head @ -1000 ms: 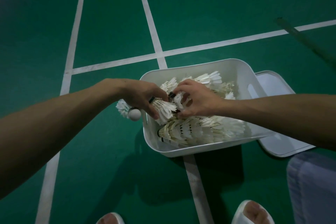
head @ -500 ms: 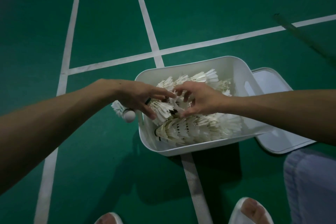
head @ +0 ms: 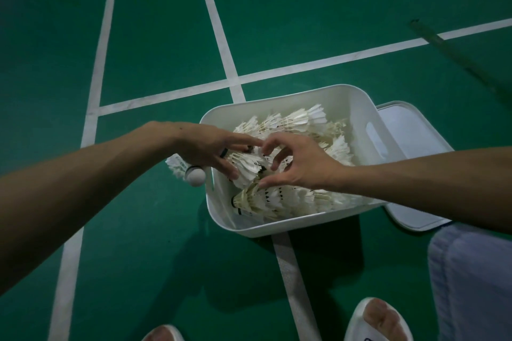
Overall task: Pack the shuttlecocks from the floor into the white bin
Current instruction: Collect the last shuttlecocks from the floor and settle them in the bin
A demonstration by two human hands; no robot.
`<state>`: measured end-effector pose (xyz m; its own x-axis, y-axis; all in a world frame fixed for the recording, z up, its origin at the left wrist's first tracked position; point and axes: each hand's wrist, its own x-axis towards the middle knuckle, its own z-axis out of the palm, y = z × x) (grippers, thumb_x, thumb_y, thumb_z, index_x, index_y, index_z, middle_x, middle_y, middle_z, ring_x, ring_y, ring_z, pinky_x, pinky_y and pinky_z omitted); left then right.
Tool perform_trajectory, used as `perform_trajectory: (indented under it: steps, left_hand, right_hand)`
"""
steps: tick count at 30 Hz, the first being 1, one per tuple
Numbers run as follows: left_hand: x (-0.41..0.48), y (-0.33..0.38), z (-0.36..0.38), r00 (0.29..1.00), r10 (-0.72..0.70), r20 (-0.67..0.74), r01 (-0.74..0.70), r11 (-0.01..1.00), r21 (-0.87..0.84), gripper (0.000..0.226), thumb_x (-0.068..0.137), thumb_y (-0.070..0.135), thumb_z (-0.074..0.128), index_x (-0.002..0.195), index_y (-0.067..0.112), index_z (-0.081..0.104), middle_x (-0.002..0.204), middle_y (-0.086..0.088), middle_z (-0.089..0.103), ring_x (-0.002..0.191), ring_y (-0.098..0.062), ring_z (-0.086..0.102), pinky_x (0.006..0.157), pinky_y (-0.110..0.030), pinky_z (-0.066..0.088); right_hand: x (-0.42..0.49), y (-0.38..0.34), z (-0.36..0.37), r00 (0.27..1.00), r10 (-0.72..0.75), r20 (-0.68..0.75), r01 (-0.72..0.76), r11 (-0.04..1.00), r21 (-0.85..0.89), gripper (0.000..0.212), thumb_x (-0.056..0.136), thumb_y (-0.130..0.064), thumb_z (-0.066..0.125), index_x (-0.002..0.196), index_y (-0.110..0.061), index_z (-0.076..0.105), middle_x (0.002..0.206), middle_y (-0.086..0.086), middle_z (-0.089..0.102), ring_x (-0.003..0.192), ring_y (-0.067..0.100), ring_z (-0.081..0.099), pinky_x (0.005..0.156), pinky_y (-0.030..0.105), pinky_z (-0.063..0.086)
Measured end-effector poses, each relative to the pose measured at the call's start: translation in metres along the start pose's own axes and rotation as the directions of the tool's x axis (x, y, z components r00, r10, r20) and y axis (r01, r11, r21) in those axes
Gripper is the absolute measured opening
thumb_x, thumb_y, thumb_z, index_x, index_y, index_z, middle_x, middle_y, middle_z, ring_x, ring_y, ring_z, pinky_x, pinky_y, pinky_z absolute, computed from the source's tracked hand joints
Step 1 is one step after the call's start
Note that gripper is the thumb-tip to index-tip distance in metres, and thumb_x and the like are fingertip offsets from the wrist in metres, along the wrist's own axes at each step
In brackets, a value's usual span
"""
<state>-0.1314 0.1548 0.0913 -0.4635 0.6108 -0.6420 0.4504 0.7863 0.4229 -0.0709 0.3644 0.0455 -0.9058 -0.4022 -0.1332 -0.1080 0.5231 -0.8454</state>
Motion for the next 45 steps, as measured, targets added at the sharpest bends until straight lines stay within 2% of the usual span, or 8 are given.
perform_trajectory:
  steps: [10,17,21,26,30,35,39,45]
  left_hand:
    - [0.002,0.001,0.002,0.999,-0.012,-0.032,0.013,1.000,0.016,0.080,0.081,0.044,0.066,0.145,0.047,0.018,0.151,0.009,0.035,0.131,-0.016,0.041,0.111,-0.042,0.030]
    - [0.001,0.004,0.000,1.000,-0.001,-0.006,0.001,0.999,0.036,0.101,0.072,0.029,0.080,0.146,0.046,0.012,0.151,0.009,0.034,0.119,0.000,0.032,0.106,-0.030,0.024]
    - [0.001,0.002,0.000,0.999,0.004,-0.034,-0.003,0.999,0.054,0.098,0.073,0.031,0.080,0.145,0.047,0.014,0.148,0.013,0.038,0.119,-0.001,0.035,0.099,-0.022,0.021]
    - [0.000,0.001,0.001,0.999,0.004,-0.053,-0.001,0.999,0.052,0.083,0.081,0.032,0.073,0.143,0.049,0.020,0.143,0.017,0.040,0.123,-0.002,0.036,0.102,-0.023,0.025]
    - [0.001,0.002,0.002,0.997,-0.044,-0.069,0.046,0.999,0.025,0.074,0.088,0.034,0.063,0.146,0.042,0.018,0.148,0.014,0.034,0.134,-0.005,0.030,0.113,-0.034,0.022]
    - [0.002,0.004,0.003,0.993,-0.057,-0.105,0.053,0.998,-0.034,0.072,0.089,0.033,0.062,0.144,0.045,0.018,0.145,0.009,0.041,0.134,-0.013,0.039,0.105,-0.031,0.027]
    - [0.003,0.002,0.005,0.988,-0.088,-0.130,0.081,0.995,-0.055,0.065,0.087,0.035,0.063,0.139,0.038,0.024,0.144,0.008,0.044,0.126,-0.016,0.048,0.102,-0.031,0.031]
    - [0.003,0.006,0.006,0.992,-0.071,-0.106,0.071,0.997,0.002,0.054,0.091,0.036,0.058,0.139,0.035,0.035,0.148,0.011,0.038,0.130,-0.013,0.042,0.108,-0.033,0.030]
  right_hand:
    - [0.001,-0.001,0.018,0.993,0.056,-0.108,-0.051,0.997,0.050,0.046,0.064,-0.029,0.089,0.102,-0.028,0.063,0.107,-0.009,0.062,0.083,0.012,0.061,0.061,0.014,0.043]
    - [-0.004,0.002,0.008,0.992,0.044,-0.121,-0.042,0.999,0.021,0.031,0.069,-0.023,0.084,0.094,-0.025,0.065,0.099,-0.011,0.063,0.096,0.006,0.058,0.075,0.022,0.050]
    - [-0.008,0.007,0.000,0.994,0.058,-0.096,-0.043,0.988,0.151,0.028,0.069,-0.011,0.083,0.087,-0.024,0.065,0.102,-0.007,0.069,0.102,0.003,0.062,0.081,0.037,0.058]
    - [-0.017,0.010,-0.022,0.995,0.068,-0.072,-0.050,0.972,0.231,0.029,0.071,0.000,0.080,0.090,-0.010,0.061,0.102,0.006,0.070,0.096,0.015,0.070,0.079,0.034,0.059]
    - [-0.015,0.014,-0.058,0.995,0.032,-0.090,-0.028,0.999,0.042,0.030,0.074,-0.002,0.079,0.092,-0.012,0.057,0.101,0.006,0.066,0.090,0.019,0.069,0.078,0.030,0.059]
    - [-0.013,0.023,-0.072,0.995,0.008,-0.100,-0.038,0.954,-0.299,0.032,0.075,-0.010,0.078,0.096,-0.016,0.056,0.101,0.001,0.061,0.100,0.018,0.062,0.076,0.029,0.058]
    - [-0.010,0.027,-0.065,0.993,-0.009,-0.114,-0.032,0.934,-0.356,0.033,0.073,-0.013,0.079,0.095,-0.019,0.054,0.103,0.001,0.061,0.099,0.018,0.061,0.078,0.035,0.057]
    - [-0.001,0.022,-0.053,0.994,-0.089,-0.060,0.054,0.898,-0.437,0.035,0.073,-0.014,0.078,0.094,-0.026,0.053,0.090,-0.015,0.050,0.088,0.012,0.054,0.068,0.017,0.041]
